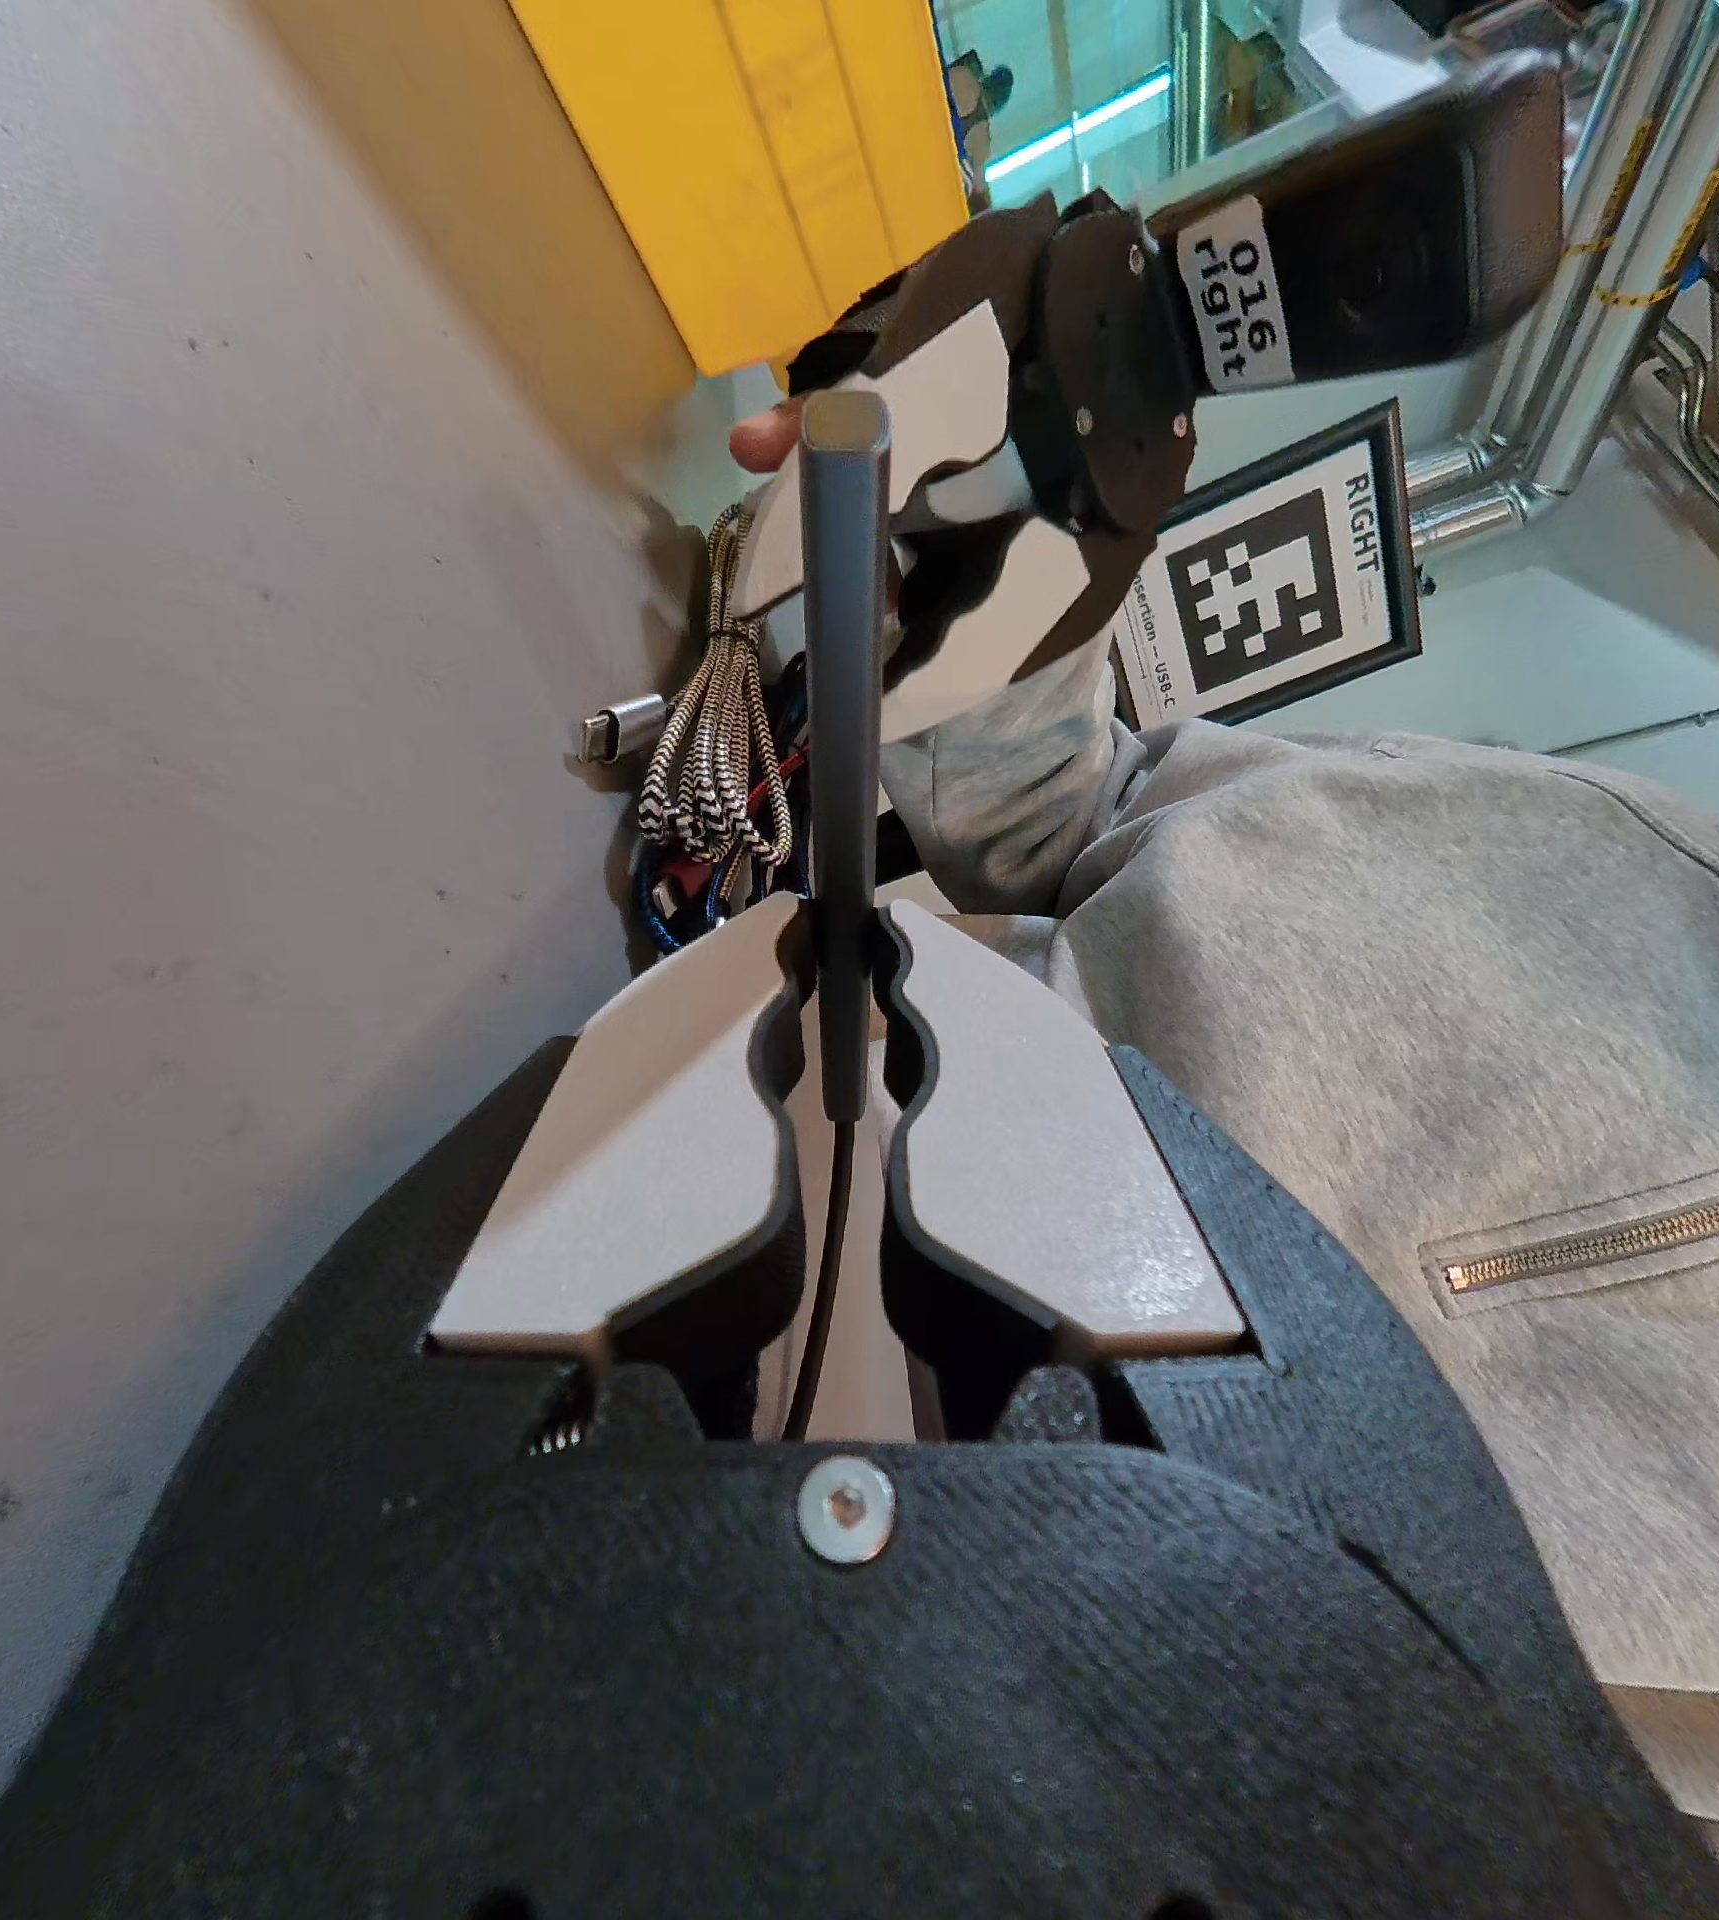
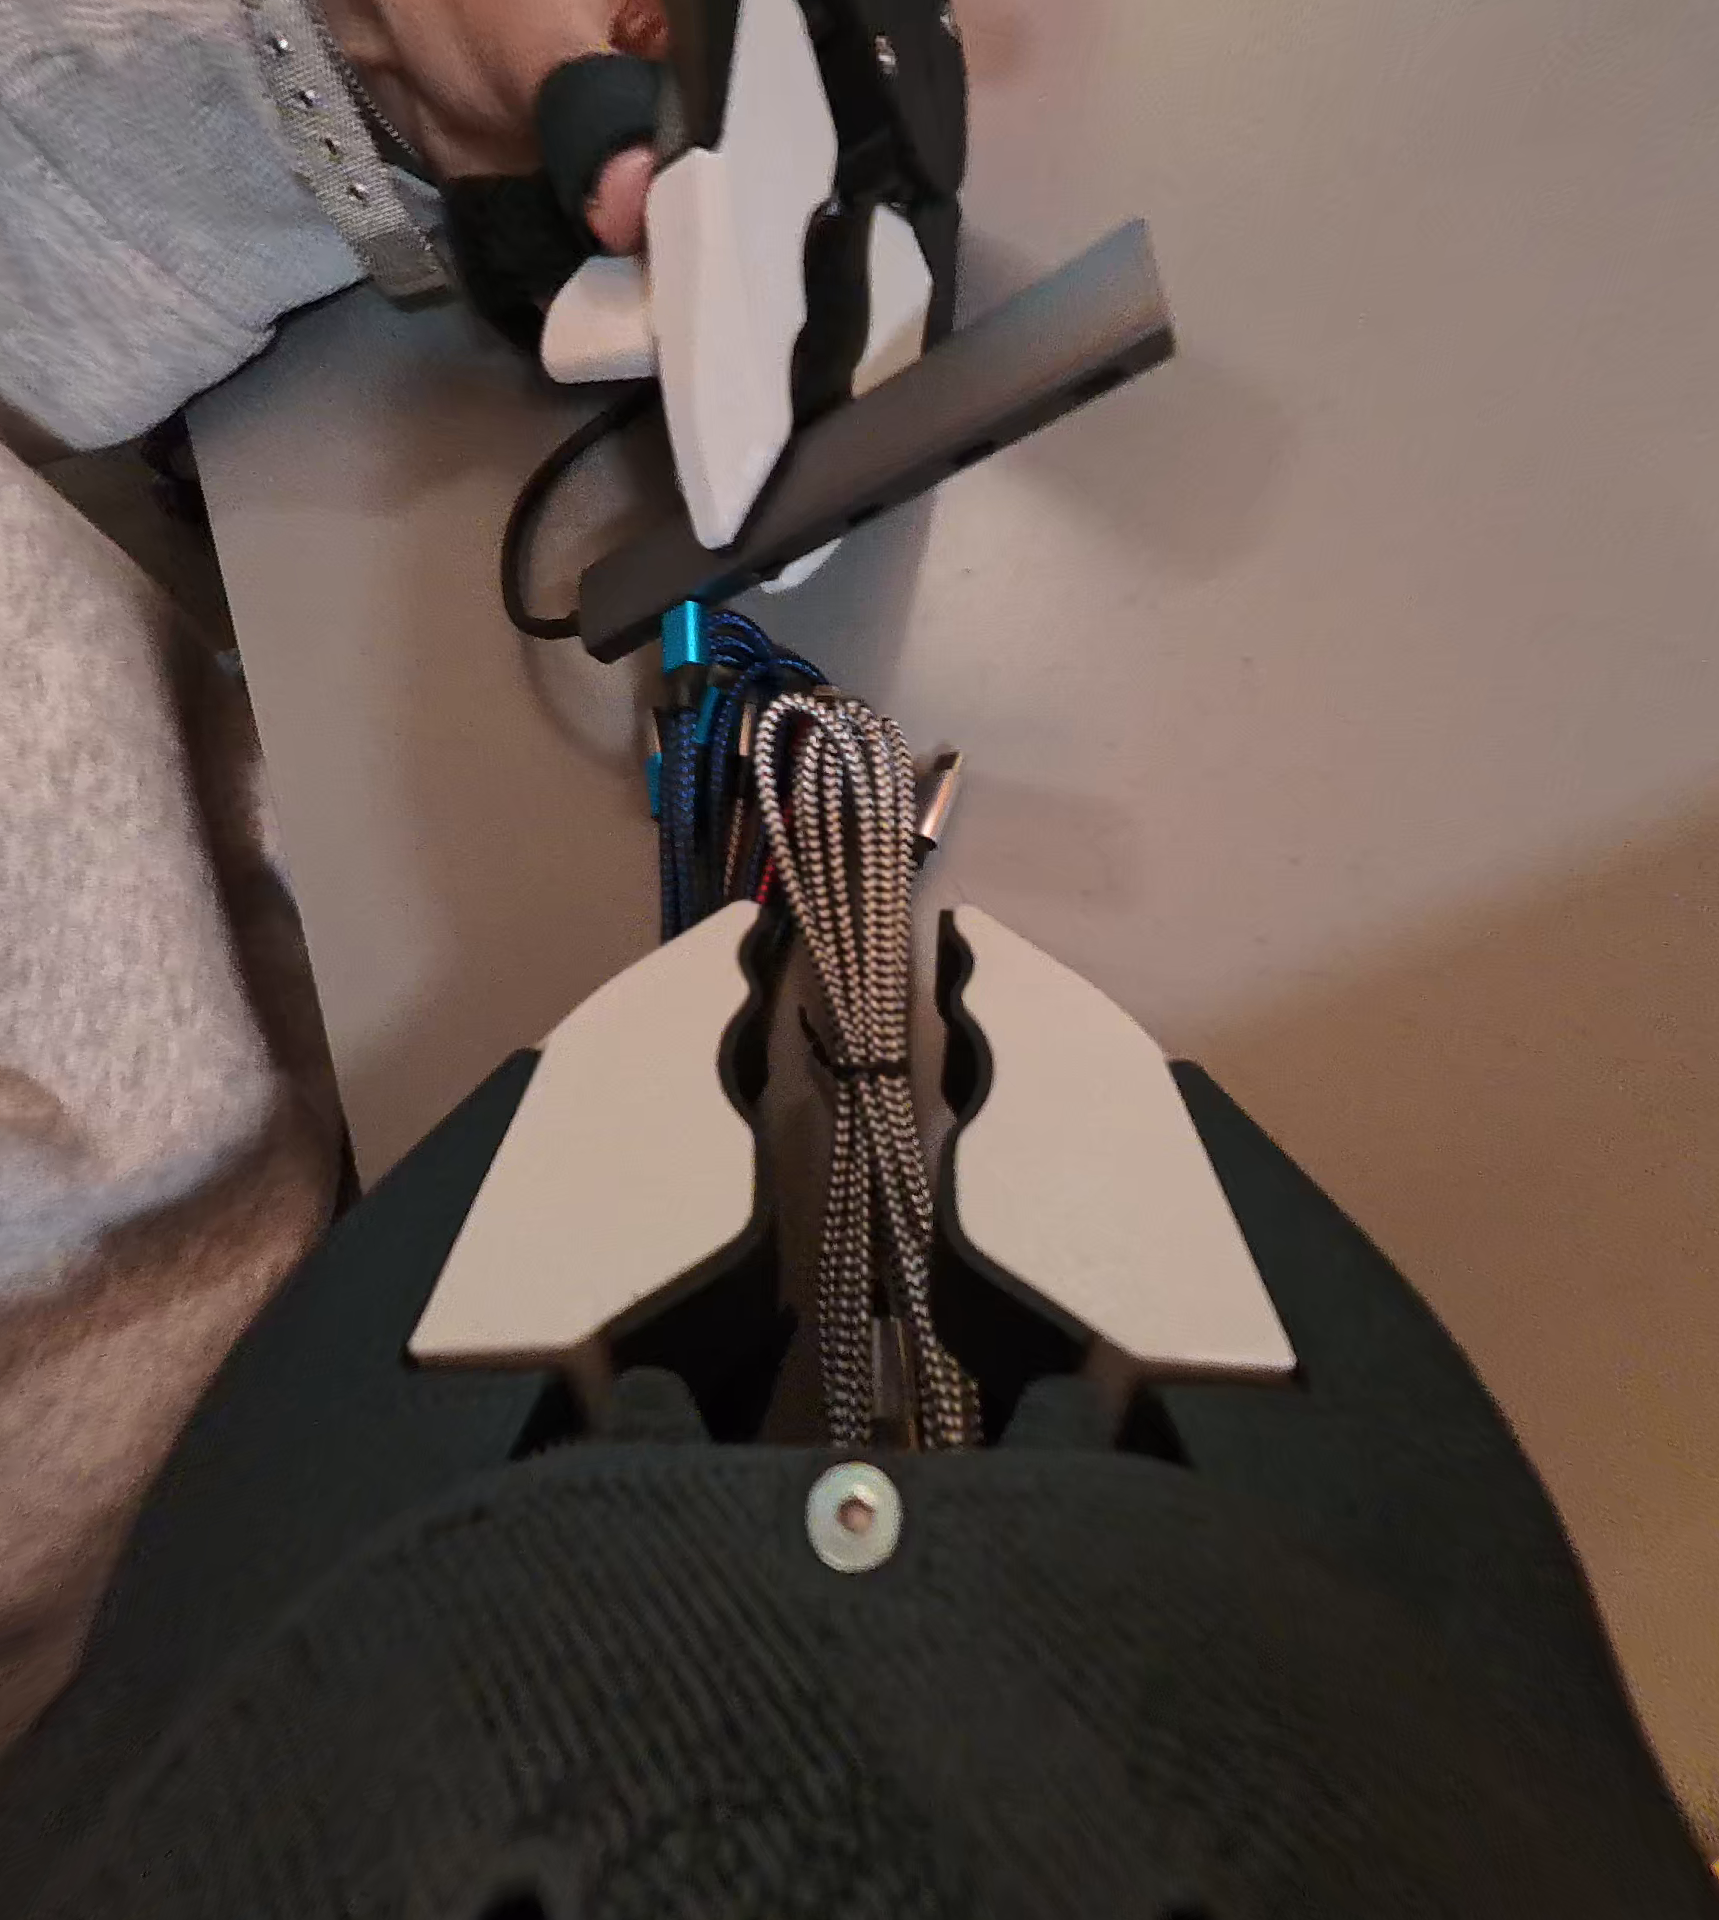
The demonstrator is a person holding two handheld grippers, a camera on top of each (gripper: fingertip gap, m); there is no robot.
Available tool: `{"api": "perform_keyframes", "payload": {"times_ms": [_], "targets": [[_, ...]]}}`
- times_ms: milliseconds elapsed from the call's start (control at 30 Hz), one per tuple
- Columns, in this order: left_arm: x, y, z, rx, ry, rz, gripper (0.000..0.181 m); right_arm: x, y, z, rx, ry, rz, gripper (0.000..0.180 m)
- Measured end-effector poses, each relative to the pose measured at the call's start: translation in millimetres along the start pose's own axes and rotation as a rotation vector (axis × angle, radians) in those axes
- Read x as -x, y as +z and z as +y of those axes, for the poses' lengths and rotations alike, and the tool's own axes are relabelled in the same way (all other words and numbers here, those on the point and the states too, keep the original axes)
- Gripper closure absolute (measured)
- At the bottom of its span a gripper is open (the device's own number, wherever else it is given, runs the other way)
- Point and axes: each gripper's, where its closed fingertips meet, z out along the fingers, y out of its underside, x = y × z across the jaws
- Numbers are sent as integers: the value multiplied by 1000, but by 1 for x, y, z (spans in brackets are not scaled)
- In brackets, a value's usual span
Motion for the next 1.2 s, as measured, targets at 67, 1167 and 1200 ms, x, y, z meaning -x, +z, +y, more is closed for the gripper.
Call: {"api": "perform_keyframes", "payload": {"times_ms": [67,1167,1200], "targets": [[0,0,0,1,0,1,171,4,6,2,32,-49,9,147],[-22,2,15,82,143,112,171,54,7,-22,-62,-163,-215,165],[-22,2,16,86,148,112,171,54,8,-22,-65,-164,-215,165]]}}
